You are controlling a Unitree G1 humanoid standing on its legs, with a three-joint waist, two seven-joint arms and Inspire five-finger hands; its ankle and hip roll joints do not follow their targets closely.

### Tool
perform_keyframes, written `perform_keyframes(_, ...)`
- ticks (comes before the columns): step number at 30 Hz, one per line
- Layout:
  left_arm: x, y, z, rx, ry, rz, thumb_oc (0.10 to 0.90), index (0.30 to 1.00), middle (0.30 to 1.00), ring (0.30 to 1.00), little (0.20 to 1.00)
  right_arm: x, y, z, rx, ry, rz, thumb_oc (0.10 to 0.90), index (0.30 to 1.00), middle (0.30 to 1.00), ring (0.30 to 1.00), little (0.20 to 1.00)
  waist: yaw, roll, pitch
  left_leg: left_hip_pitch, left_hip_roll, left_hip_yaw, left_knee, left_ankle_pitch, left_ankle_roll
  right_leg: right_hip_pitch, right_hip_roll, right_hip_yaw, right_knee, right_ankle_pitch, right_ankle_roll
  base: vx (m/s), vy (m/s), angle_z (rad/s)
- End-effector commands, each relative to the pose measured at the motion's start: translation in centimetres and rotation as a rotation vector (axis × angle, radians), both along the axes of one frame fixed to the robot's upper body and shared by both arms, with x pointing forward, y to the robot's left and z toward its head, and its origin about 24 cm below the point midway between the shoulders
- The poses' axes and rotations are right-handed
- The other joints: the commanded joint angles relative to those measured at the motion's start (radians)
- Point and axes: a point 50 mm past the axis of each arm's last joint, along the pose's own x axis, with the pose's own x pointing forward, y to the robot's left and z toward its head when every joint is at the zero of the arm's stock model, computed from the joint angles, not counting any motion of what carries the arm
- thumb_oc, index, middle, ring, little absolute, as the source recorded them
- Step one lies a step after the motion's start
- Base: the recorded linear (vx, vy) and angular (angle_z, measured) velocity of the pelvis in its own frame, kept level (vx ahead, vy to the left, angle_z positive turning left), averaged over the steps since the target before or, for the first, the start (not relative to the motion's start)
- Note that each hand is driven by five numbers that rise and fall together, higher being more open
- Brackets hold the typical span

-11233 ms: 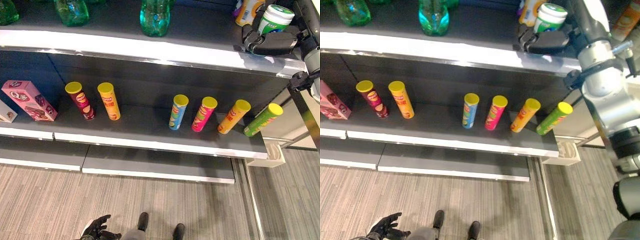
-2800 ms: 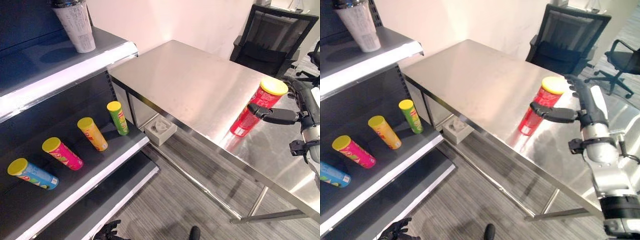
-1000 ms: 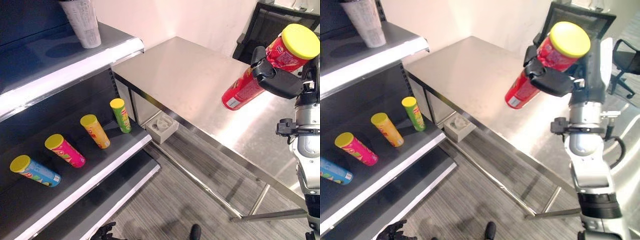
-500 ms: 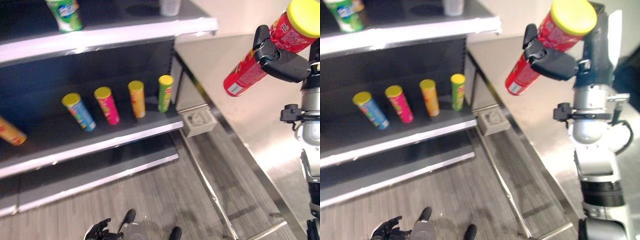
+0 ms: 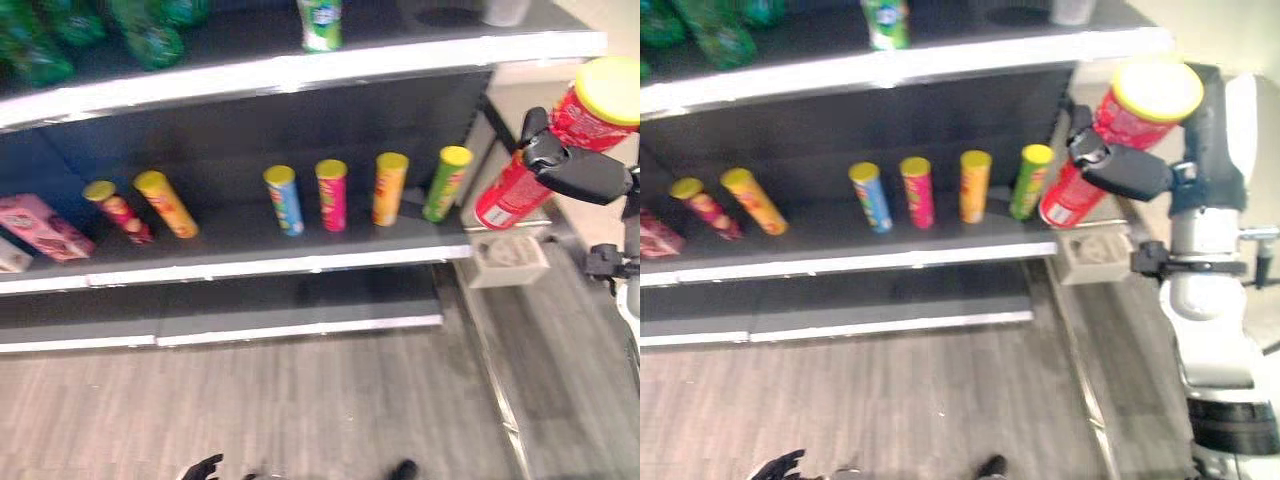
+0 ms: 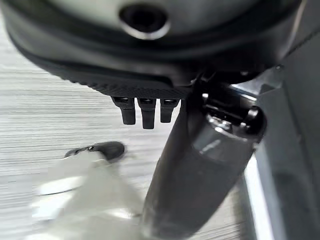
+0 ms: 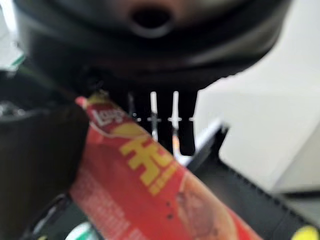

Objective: Put the goods on the table back onto the shelves and tidy them up.

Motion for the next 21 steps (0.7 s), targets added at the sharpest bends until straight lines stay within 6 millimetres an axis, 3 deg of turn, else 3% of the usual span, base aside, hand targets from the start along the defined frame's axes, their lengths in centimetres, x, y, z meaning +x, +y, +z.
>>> perform_keyframes(1,0.9,5.2,2.1,0.196,-0.036,-0.081,0.800,0.900,0.900,0.900,0.900,-0.7,3.0,3.3,-0.079,-0.182,0.110,0.400,0.300,0.300,0.300,0.300,0.048,-0.105,-0.069,-0.020,-0.030,-0.040,0.004,-0.102,0.066,-0.044,-0.134,0.138,-0.064,0.094,0.096,-0.08,0.378,0.32)
perform_keyframes(3,1.2,5.7,2.5,0.214,-0.046,-0.080,0.800,0.900,0.900,0.900,0.900,-0.6,3.2,2.7,-0.065,-0.167,0.115,0.400,0.300,0.300,0.300,0.300,0.036,-0.116,-0.055,-0.039,-0.078,-0.049,0.001,-0.094,0.094,-0.072,-0.157,0.177,-0.033,0.132,0.095,-0.09,0.328,0.43)
perform_keyframes(5,1.5,6.1,2.7,0.226,-0.058,-0.069,0.800,0.900,0.900,0.900,0.900,-0.7,3.5,2.5,-0.051,-0.171,0.131,0.400,0.300,0.300,0.300,0.300,0.015,-0.114,-0.037,-0.053,-0.107,-0.064,0.001,-0.085,0.121,-0.109,-0.112,0.291,0.017,0.090,0.076,-0.09,0.321,0.52)
perform_keyframes(7,1.5,6.2,2.7,0.229,-0.056,-0.063,0.800,0.900,0.900,0.900,0.900,-0.8,3.9,2.5,-0.045,-0.183,0.151,0.400,0.300,0.300,0.300,0.300,0.015,-0.106,-0.028,-0.049,-0.119,-0.064,0.001,-0.081,0.142,-0.120,-0.033,0.337,0.064,-0.001,0.047,-0.01,0.243,0.46)
perform_keyframes(9,1.4,6.0,2.6,0.218,-0.051,-0.068,0.800,0.900,0.900,0.900,0.900,-0.6,4.3,2.4,-0.038,-0.179,0.181,0.400,0.300,0.300,0.300,0.300,0.016,-0.101,-0.020,-0.050,-0.134,-0.066,0.001,-0.074,0.159,-0.136,0.059,0.335,0.107,-0.076,0.010,-0.02,0.175,0.22)
perform_keyframes(10,1.3,5.7,2.5,0.206,-0.048,-0.067,0.800,0.900,0.900,0.900,0.900,-0.5,4.7,2.1,-0.038,-0.163,0.212,0.400,0.300,0.300,0.300,0.300,0.012,-0.104,-0.014,-0.055,-0.150,-0.068,0.001,-0.066,0.166,-0.152,0.153,0.327,0.099,-0.118,-0.016,0.00,0.137,-0.24)
perform_keyframes(11,1.4,5.5,2.4,0.197,-0.049,-0.067,0.800,0.900,0.900,0.900,0.900,-0.4,5.0,1.8,-0.029,-0.150,0.238,0.400,0.300,0.300,0.300,0.300,0.010,-0.113,-0.012,-0.053,-0.164,-0.067,0.001,-0.073,0.167,-0.145,0.205,0.335,0.073,-0.134,-0.029,0.00,0.097,-0.34)
perform_keyframes(13,1.6,5.1,2.4,0.187,-0.054,-0.083,0.800,0.900,0.900,0.900,0.900,-0.2,5.4,1.6,-0.025,-0.131,0.269,0.400,0.300,0.300,0.300,0.300,0.004,-0.125,-0.009,-0.055,-0.189,-0.083,0.001,-0.075,0.169,-0.127,0.261,0.400,-0.007,-0.141,-0.045,0.06,0.026,-0.01)
perform_keyframes(15,1.7,4.6,2.2,0.165,-0.065,-0.064,0.800,0.900,0.900,0.900,0.900,0.0,6.0,1.3,-0.020,-0.118,0.299,0.400,0.300,0.300,0.300,0.300,0.003,-0.132,-0.004,-0.063,-0.201,-0.097,0.001,-0.064,0.171,-0.124,0.285,0.455,-0.046,-0.110,-0.047,0.05,-0.015,0.21)
perform_keyframes(18,1.3,3.9,2.1,0.143,-0.071,-0.069,0.800,0.900,0.900,0.900,0.900,0.2,6.5,0.2,-0.012,-0.077,0.320,0.400,0.300,0.300,0.300,0.300,0.007,-0.133,-0.018,-0.063,-0.198,-0.094,0.006,-0.071,0.168,-0.086,0.295,0.453,-0.114,-0.091,-0.048,0.09,-0.053,0.02)
perform_keyframes(19,1.3,3.8,2.1,0.142,-0.070,-0.071,0.800,0.900,0.900,0.900,0.900,0.3,6.5,0.0,-0.025,-0.067,0.312,0.400,0.300,0.300,0.300,0.300,0.008,-0.133,-0.013,-0.070,-0.196,-0.097,0.039,-0.078,0.165,-0.081,0.293,0.449,-0.115,-0.093,-0.052,0.06,-0.112,0.14)
perform_keyframes(20,2.0,3.5,2.4,0.134,-0.107,-0.062,0.800,0.900,0.900,0.900,0.900,0.4,6.5,-0.4,-0.053,-0.055,0.272,0.400,0.300,0.300,0.300,0.300,0.019,-0.141,0.021,-0.148,-0.198,-0.110,0.200,-0.108,0.146,-0.053,0.274,0.429,-0.123,-0.105,-0.064,0.01,-0.092,0.27)
perform_keyframes(21,2.0,3.6,2.5,0.135,-0.107,-0.061,0.800,0.900,0.900,0.900,0.900,0.5,6.5,-0.4,-0.053,-0.056,0.272,0.400,0.300,0.300,0.300,0.300,0.016,-0.141,0.022,-0.156,-0.197,-0.113,0.215,-0.115,0.145,-0.053,0.275,0.426,-0.123,-0.106,-0.065,-0.02,-0.082,0.48)
